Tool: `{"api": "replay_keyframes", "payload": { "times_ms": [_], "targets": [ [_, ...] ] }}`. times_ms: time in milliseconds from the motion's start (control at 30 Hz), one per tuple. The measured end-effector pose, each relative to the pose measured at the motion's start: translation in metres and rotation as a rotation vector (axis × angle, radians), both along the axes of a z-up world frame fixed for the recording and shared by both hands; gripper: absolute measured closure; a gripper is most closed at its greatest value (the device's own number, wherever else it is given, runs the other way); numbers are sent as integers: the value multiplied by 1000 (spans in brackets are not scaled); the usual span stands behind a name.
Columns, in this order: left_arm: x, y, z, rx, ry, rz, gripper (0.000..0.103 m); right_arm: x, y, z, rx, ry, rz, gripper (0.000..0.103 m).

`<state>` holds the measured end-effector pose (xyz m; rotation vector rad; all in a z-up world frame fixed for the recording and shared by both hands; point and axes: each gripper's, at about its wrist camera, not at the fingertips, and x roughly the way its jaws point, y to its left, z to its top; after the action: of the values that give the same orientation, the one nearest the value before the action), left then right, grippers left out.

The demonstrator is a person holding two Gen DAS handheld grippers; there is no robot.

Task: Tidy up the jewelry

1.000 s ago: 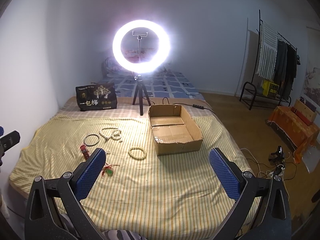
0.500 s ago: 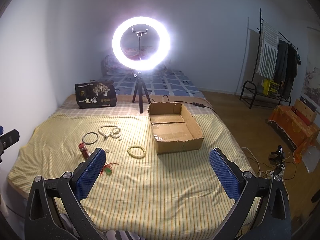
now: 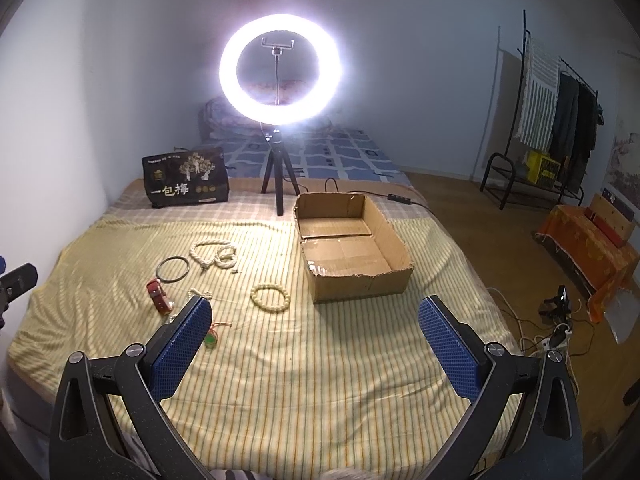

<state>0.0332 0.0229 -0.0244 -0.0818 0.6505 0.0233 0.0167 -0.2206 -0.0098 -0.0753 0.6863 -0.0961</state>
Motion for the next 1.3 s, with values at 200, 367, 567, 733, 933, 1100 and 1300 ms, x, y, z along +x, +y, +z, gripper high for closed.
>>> {"api": "replay_keyframes", "payload": {
  "times_ms": [200, 367, 567, 733, 933, 1100, 1300],
  "targets": [
    [16, 12, -17, -7, 36, 31, 0, 13, 4, -13, -14, 40, 35, 0],
    [29, 28, -34, -29, 76, 38, 0, 25, 8, -34, -44, 88, 76, 0],
    [45, 45, -54, -42, 100, 15, 0, 41, 5, -59, -60, 153, 101, 0],
    [60, 50, -67, -79, 128, -21, 0, 50, 7, -71, -52, 149, 206, 0],
    [81, 38, -82, -159, 196, -92, 16, 67, 17, -89, -25, 222, 343, 0],
    [101, 30, -95, -288, 278, -135, 34, 79, 26, -103, 25, 305, 444, 1],
    [127, 14, -109, -349, 358, -168, 39, 88, 47, -125, 14, 375, 546, 15]
  ]
}}
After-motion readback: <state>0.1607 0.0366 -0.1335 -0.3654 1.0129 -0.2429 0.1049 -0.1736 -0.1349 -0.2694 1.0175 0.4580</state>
